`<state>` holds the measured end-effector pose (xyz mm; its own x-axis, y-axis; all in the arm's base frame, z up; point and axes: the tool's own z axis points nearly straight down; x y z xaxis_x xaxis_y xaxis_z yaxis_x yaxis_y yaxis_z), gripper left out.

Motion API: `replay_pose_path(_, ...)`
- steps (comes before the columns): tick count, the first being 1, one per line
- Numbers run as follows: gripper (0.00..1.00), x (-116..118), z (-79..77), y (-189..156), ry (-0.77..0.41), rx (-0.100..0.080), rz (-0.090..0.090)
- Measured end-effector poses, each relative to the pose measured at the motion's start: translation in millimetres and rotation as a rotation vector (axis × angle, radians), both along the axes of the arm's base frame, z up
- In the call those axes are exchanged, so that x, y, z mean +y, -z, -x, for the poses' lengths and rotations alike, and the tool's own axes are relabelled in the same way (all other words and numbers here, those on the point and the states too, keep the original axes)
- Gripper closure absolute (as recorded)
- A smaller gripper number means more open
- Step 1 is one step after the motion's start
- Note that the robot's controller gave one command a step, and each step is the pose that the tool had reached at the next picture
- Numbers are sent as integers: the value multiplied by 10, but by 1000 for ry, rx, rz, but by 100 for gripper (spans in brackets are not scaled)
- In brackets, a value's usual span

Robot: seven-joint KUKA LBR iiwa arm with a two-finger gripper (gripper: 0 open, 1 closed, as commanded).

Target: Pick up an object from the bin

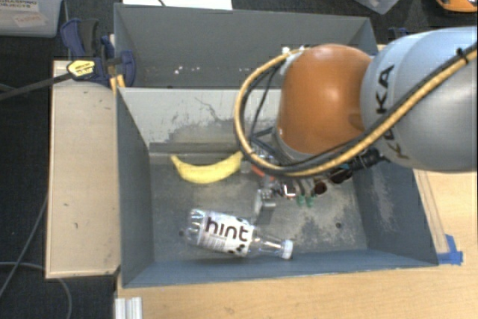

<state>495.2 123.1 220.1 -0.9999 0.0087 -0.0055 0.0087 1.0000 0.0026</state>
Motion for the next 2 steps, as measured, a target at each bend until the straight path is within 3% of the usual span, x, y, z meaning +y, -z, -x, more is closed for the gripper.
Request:
replay_pose_path(1,100,48,58,132,42,9,1)
replay_pose_path(2,100,47,57,132,41,9,2)
